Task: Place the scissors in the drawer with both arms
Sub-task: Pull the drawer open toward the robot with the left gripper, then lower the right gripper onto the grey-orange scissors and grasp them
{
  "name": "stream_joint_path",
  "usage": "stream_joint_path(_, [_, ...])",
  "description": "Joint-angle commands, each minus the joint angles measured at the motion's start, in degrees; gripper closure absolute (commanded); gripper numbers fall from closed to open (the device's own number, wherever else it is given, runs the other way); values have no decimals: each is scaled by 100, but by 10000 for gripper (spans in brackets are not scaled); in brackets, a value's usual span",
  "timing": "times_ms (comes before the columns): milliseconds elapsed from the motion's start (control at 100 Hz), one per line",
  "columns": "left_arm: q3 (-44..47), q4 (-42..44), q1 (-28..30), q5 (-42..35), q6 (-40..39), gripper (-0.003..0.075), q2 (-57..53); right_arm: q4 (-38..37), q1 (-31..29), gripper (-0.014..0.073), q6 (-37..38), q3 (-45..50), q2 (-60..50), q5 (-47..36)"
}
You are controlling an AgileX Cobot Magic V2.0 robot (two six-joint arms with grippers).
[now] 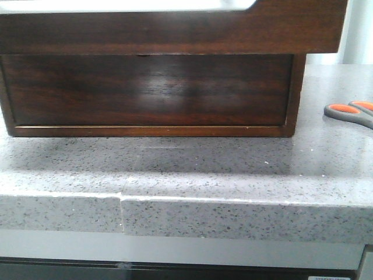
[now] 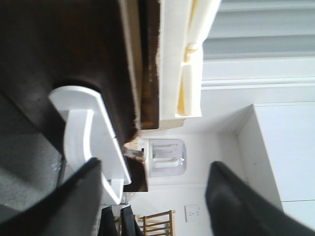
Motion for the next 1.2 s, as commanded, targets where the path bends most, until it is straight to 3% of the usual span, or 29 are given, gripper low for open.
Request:
stream_joint_path(0, [-169, 49, -49, -60, 97, 451, -148, -45, 11, 230, -87, -286, 88, -337])
stream_joint_path(150, [-169, 309, -49, -139, 813, 741, -459, -436, 11, 230, -96, -580, 98, -337])
stream_joint_path(360, [-357, 869, -49, -10, 2180, 740, -620, -1420, 11, 230, -96, -1243, 700, -97])
stream_joint_path(490, [-783, 2022, -49, 393, 2325, 740, -620, -2044, 11, 230, -96, -1944, 1427, 536])
stream_joint_path(800, [-1968, 4898, -49, 2246, 2103, 740, -89, -4300, 11, 230, 172, -4459, 4008, 3905])
stream_joint_path(920, [-2223, 5690, -49, 2672, 2056, 740, 123, -5295, 11, 230, 497, -5222, 4939, 4781])
stream_joint_path(1040, [-2296, 6221, -49, 2709, 2056, 740, 179, -5483, 11, 229, 497, -5611, 5610, 4958])
stream_joint_path(1190, [-2296, 6282, -18, 2711, 2056, 740, 179, -5530, 11, 229, 497, -5683, 6176, 4808])
